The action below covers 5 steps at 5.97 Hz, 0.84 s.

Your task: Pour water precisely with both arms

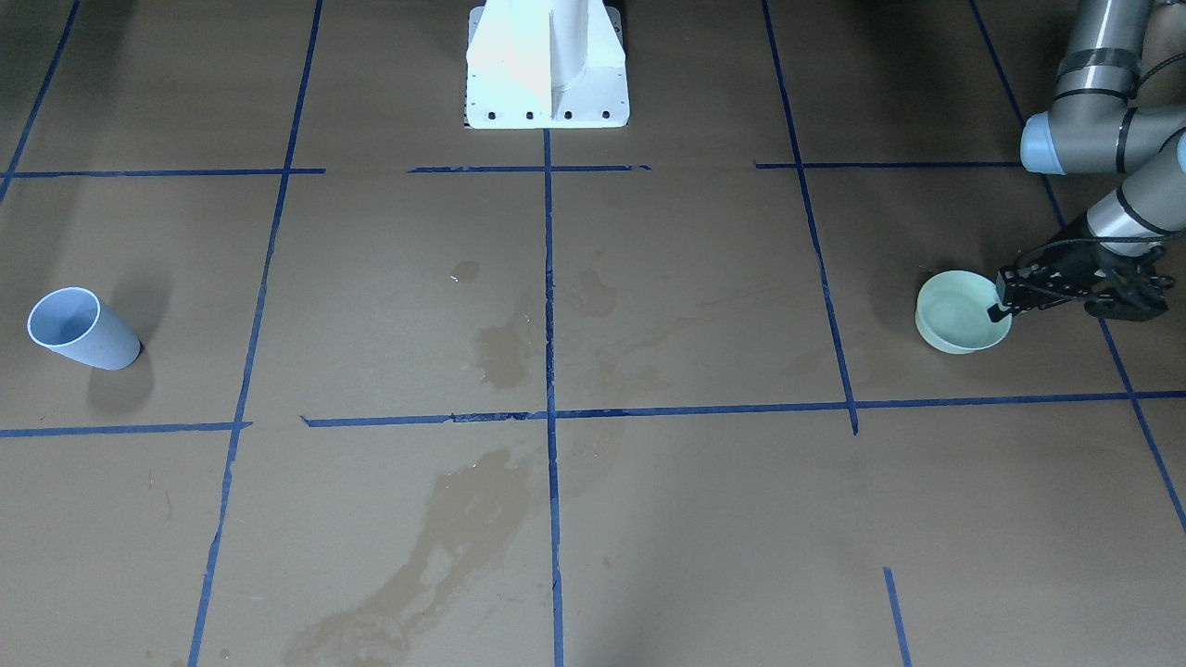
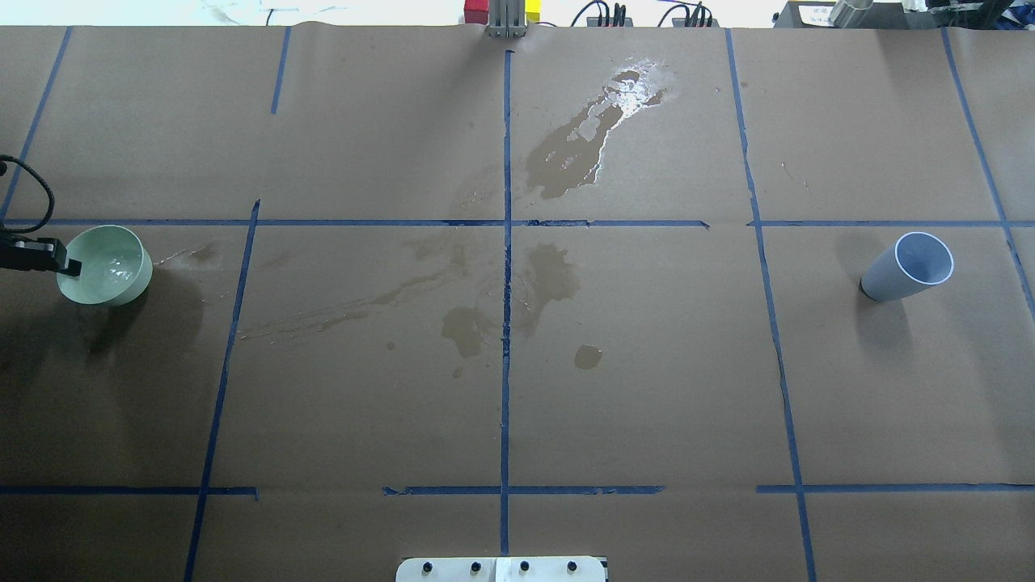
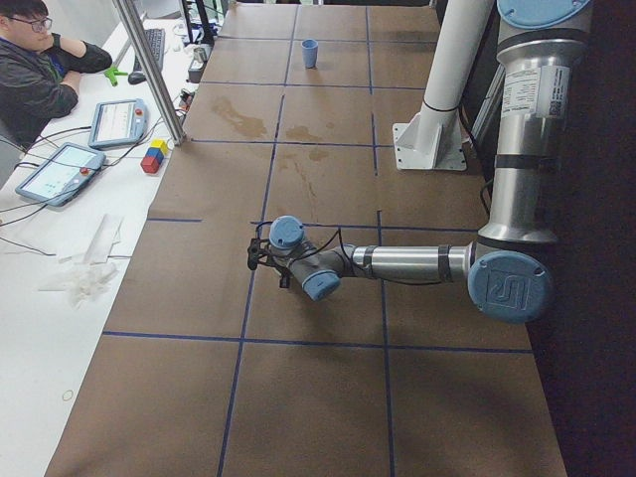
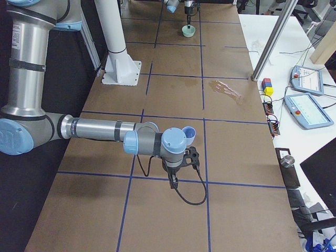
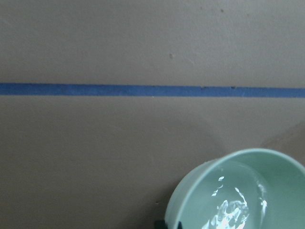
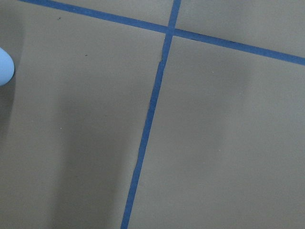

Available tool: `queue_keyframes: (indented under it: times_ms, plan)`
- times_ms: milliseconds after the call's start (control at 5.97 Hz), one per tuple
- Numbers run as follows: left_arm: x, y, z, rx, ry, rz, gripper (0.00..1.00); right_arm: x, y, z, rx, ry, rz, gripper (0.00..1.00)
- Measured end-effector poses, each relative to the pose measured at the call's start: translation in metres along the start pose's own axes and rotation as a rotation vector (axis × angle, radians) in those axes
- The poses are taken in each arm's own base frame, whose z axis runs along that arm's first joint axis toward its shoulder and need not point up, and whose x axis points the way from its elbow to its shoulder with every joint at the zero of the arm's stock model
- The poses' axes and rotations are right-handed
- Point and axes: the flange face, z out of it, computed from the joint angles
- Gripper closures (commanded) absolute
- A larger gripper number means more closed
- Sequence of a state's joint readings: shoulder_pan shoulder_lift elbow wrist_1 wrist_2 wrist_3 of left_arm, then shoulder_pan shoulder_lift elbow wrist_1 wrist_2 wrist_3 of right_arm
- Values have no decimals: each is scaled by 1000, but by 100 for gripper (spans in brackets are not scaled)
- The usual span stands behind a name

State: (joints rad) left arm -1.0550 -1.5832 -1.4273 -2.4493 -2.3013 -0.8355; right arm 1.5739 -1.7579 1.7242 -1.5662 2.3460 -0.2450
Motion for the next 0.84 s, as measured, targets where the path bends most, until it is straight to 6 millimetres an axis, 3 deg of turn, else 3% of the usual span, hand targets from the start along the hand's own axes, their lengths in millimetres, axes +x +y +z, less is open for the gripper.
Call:
queue_keyframes:
  times_ms: [502, 837]
  plan:
    - [8, -2, -5, 5, 9, 37, 0, 0, 0, 0, 1, 0, 0, 0]
    - [-12, -16, -29, 1, -18, 118, 0, -1, -2, -1, 3, 1, -2, 0]
